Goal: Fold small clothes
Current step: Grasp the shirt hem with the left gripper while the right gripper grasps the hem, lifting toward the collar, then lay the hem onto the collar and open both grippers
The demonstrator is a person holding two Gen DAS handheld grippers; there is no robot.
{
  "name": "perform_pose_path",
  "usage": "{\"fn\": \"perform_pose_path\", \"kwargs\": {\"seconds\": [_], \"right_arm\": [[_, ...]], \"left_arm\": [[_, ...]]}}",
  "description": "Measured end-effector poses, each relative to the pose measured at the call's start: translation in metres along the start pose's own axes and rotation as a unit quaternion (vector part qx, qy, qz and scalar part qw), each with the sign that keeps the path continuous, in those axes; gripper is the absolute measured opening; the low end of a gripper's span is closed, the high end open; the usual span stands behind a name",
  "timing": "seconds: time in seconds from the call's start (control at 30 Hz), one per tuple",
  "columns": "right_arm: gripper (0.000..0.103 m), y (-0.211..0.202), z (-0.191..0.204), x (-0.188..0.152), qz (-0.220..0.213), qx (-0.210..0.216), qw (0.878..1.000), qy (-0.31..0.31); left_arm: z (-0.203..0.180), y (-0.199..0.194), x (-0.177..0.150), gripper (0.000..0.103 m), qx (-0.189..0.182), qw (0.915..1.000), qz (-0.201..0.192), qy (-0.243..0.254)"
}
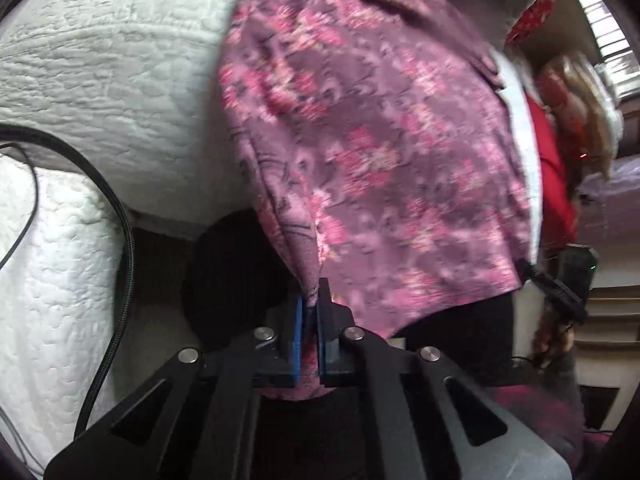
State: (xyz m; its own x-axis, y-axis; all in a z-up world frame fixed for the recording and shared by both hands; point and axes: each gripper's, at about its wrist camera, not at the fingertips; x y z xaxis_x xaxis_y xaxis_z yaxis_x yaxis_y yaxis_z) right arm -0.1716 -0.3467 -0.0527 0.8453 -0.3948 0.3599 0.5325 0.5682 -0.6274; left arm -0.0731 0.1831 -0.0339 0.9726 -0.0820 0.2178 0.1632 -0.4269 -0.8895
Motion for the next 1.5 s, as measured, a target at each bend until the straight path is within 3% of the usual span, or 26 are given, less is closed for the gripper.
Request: {"fn": "perform_pose_path", "kwargs": {"seconds": [0.2, 0.43, 0.7, 0.83, 0.93, 1.27, 1.37, 1.5], "right_arm": [[0.006, -0.008, 0.036, 0.019, -0.043, 0.061, 0.997, -0.014], [0.006, -0.005, 0.060, 0.063, -0.080, 0.098, 0.992, -0.017], [0.006, 0.014, 0.064, 0.138, -0.114, 0.080, 0.990, 0.000], [0.006, 0.031, 0.054, 0.180, -0.147, 0.072, 0.986, 0.032], [0.006, 0.048, 0.039, 0.213, -0.171, 0.070, 0.980, 0.075], [0.006, 0.106, -0.002, 0.304, -0.197, 0.055, 0.966, 0.157], [0.006, 0.121, -0.018, 0.326, -0.202, 0.055, 0.960, 0.186], [0.010, 0.147, -0.036, 0.349, -0.177, 0.075, 0.953, 0.234]], "left_arm": [[-0.010, -0.015, 0.029, 0.003, -0.115, 0.9917, -0.038, -0.043], [0.000, -0.019, 0.076, 0.003, -0.173, 0.9750, -0.092, -0.105], [0.026, -0.023, 0.134, 0.003, -0.182, 0.9591, -0.151, -0.156], [0.043, -0.017, 0.176, 0.003, -0.195, 0.9455, -0.174, -0.195], [0.053, -0.008, 0.211, 0.003, -0.203, 0.9364, -0.183, -0.220], [0.066, 0.027, 0.325, 0.003, -0.216, 0.9200, -0.198, -0.260], [0.068, 0.044, 0.354, 0.003, -0.207, 0.9197, -0.192, -0.273], [0.070, 0.069, 0.386, 0.003, -0.182, 0.9240, -0.166, -0.292]]}}
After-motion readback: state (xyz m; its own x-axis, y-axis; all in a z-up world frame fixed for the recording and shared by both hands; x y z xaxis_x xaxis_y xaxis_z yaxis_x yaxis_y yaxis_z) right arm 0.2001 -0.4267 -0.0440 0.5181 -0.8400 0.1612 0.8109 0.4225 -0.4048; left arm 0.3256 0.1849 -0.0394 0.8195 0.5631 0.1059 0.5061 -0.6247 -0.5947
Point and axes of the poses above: each gripper's, at about its wrist camera, not at the fingertips, and y roughly the way its jaws point, z to its left, x to its top, and after that the axes turned 7 degrees about -z, right-handed
